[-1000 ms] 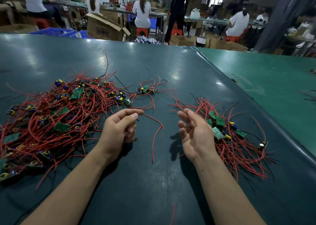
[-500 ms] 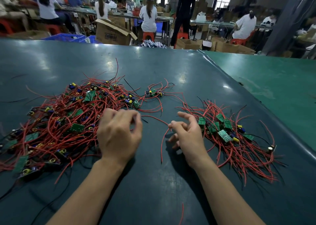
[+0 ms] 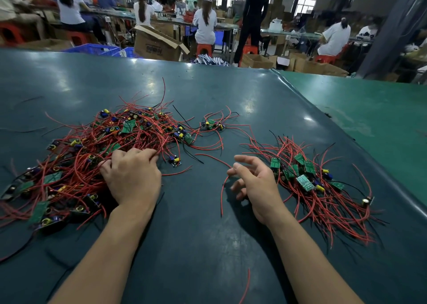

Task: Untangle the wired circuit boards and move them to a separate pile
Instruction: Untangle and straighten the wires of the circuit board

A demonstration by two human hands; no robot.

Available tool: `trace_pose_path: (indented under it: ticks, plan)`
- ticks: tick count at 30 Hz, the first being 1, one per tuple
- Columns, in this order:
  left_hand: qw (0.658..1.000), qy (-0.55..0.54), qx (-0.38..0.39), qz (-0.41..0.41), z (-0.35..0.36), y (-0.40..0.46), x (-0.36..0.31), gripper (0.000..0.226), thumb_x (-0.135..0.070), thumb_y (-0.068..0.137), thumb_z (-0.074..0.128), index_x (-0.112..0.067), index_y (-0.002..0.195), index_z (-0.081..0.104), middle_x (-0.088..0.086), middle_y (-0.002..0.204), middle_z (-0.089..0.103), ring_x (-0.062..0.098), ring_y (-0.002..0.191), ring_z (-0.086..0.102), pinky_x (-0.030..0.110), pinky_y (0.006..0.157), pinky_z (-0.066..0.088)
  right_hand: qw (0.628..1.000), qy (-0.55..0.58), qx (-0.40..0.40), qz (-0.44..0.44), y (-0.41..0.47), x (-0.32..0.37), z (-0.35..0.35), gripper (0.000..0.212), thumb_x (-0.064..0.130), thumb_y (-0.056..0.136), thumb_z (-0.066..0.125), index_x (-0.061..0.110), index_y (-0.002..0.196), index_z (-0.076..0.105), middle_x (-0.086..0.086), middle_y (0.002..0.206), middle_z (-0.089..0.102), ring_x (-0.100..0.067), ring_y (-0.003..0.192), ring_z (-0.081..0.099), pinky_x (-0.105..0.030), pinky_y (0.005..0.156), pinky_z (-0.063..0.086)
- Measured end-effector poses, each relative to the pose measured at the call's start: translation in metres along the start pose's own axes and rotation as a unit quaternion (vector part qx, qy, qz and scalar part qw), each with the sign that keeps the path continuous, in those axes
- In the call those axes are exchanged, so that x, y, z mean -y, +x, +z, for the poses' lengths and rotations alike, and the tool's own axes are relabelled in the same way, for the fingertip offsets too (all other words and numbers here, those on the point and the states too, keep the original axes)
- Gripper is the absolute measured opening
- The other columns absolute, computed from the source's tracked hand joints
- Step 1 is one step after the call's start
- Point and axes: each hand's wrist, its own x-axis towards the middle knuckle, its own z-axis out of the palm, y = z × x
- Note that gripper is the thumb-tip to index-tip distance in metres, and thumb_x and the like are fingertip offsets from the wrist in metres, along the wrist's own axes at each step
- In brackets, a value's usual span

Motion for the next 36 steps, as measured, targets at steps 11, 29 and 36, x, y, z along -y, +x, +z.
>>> trace_pose_path:
  ticks: [11,29,36]
  plan:
    - [0.830,-0.266,-0.162,0.464,0.005,-0.042,-0.052,0.020,-0.012,0.092,0.065,-0.014,0.109,0.076,0.004,0.084,0.061,0.021,0.078,0.051,0.033,0.079,0.034,0.979,-0.010,0.196,-0.050,-0.020,0.007,0.013,0.047,-0.013,0.089,0.059,0.010,0.129,0.055,-0.011,0.103,0.065,-0.022,0.082,0.064,-0.033,0.064,0.052]
    - [0.844,-0.471,0.226,0.120,0.022,-0.042,-0.058,0.044,-0.049,0.092,0.051,-0.013,0.094,0.075,-0.019,0.056,0.062,-0.003,0.042,0.050,0.012,0.048,0.037,0.964,0.227,0.127,0.062,-0.010,0.020,0.000,0.033,0.020,0.097,0.041,0.009,0.112,0.069,0.001,0.059,0.038,-0.008,0.043,0.032,-0.017,0.036,0.030]
    - [0.739,-0.633,0.229,0.028,0.016,-0.039,-0.064,0.020,-0.023,0.080,0.066,-0.017,0.098,0.073,-0.009,0.077,0.070,0.004,0.060,0.059,0.018,0.055,0.047,0.985,0.156,0.073,0.011,-0.013,0.016,0.002,0.009,0.012,0.095,0.056,0.010,0.096,0.065,-0.008,0.071,0.064,-0.011,0.044,0.045,-0.021,0.039,0.042]
